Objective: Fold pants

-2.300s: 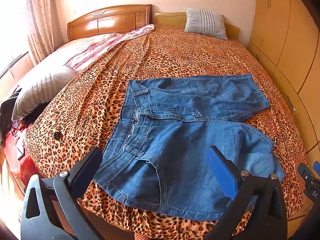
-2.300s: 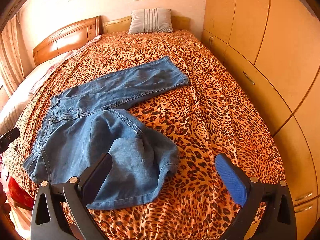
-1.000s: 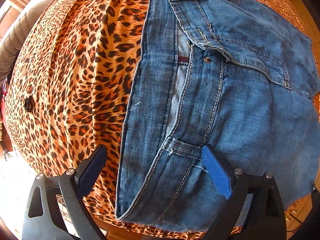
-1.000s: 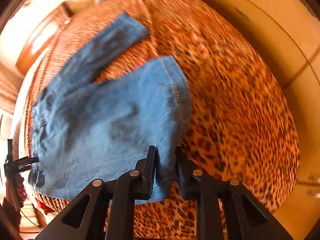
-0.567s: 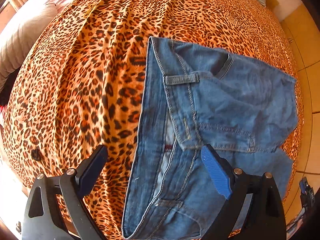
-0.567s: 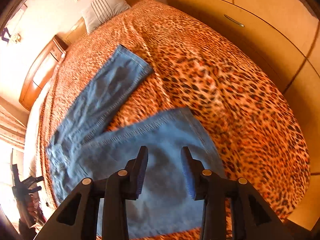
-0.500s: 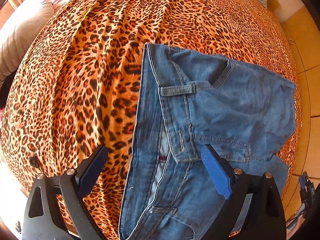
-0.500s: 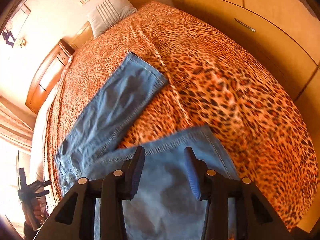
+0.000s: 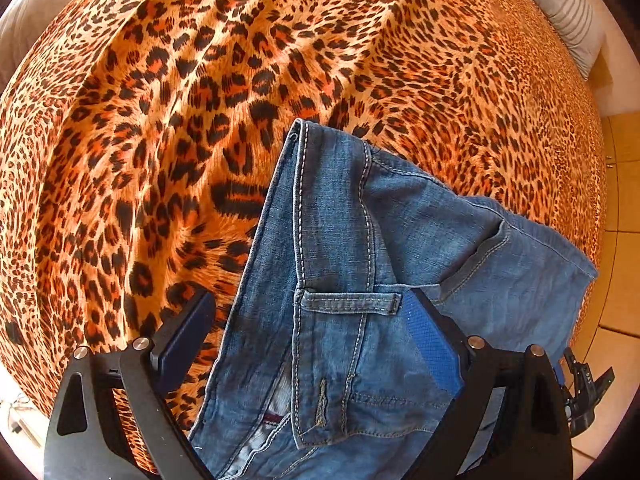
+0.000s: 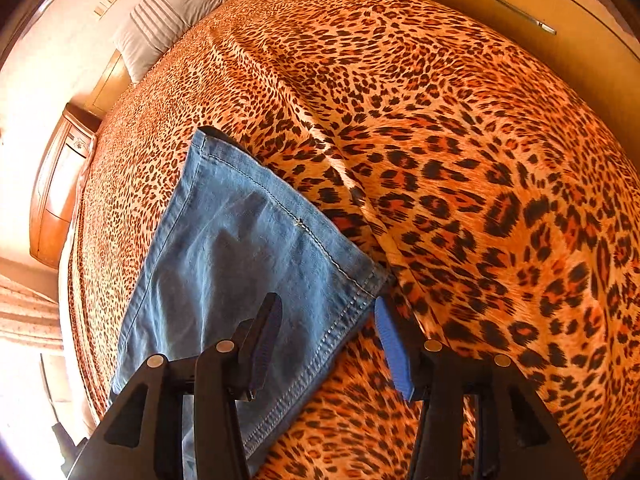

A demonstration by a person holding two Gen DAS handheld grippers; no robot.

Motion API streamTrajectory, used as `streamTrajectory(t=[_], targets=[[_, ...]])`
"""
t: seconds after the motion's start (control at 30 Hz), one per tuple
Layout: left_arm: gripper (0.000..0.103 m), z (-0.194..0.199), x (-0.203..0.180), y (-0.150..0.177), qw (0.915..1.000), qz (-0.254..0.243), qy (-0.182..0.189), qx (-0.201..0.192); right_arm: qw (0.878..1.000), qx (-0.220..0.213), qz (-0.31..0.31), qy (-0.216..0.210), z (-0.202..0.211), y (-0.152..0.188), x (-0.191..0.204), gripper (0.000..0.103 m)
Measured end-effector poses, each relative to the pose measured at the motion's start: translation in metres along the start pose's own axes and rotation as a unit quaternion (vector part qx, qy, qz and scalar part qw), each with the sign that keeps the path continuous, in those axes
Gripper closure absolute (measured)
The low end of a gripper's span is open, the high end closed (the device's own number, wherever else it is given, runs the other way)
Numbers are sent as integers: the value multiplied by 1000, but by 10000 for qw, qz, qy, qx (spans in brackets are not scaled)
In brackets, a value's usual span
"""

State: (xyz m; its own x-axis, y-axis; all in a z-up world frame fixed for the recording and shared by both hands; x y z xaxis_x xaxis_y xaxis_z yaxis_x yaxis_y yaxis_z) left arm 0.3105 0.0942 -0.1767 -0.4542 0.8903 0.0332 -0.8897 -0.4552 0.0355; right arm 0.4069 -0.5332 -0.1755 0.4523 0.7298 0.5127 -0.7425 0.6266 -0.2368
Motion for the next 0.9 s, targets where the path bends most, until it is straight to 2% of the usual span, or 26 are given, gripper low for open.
streamTrajectory(t=[0.03,0.07,0.1,0.17,0.2,0.23,0.3,0.37,0.4,0.43,0.47,0.5,0.57,0.7,0.9], targets=[[27,-3,-5,0,9998,-55,-165,-53,9998,29,164,55,-4,-1,5,62],[28,-5,-11,-1,9990,-146,-401,-135,9993,47,368,104,-6,-3,10,75],[29,-4,-17,-2,9981,-218,-525,-242,9985,72,518,131,-7,-4,14,98],[44,0,-29,-2,9955,-406,-724,-462,9977,-25,641,242,-4,-7,12,98],[58,3,-32,-3,9933,-513,-897,-508,9980,82,543,302,-6,-8,3,98],[66,5,-32,-5,9923,-597,-979,-470,9982,196,467,315,-7,-9,-3,94],[67,19,-25,-12,9954,-588,-597,-471,9975,234,617,237,1,-9,-1,86],[65,37,-14,-30,9973,-347,-190,-616,9960,158,877,115,16,-13,10,84],[54,43,-8,-42,9979,-213,23,-610,9952,64,974,42,24,-18,17,73],[35,44,-5,-54,9983,-106,196,-534,9945,-53,1048,-14,29,-27,22,57],[29,43,-4,-65,9987,6,251,-436,9938,-122,1097,-95,32,-35,29,49],[28,40,-4,-74,9988,110,297,-365,9934,-150,1125,-173,31,-42,36,43],[28,30,-4,-82,9990,170,414,-82,9927,-70,1154,-331,20,-56,50,43],[28,5,-9,-69,9977,165,528,399,9922,132,1162,-422,-14,-78,76,42],[28,1,-18,-69,9966,71,593,565,9855,452,1636,-59,-71,-100,110,41]])
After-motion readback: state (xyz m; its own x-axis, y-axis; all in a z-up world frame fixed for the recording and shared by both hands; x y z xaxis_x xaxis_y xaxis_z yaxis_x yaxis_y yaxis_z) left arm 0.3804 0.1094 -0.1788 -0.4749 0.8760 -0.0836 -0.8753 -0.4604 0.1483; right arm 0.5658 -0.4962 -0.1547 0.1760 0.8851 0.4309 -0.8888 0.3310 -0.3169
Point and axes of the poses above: each gripper's, at about its wrist camera, not at the fingertips, and z roughly against the way its jaws point, x to its left, y to its underside, the point moved 1 cm from there along -z, roughly the way its jaws point, and after that the axes turned 12 degrees about -y, right-handed, at the moved point
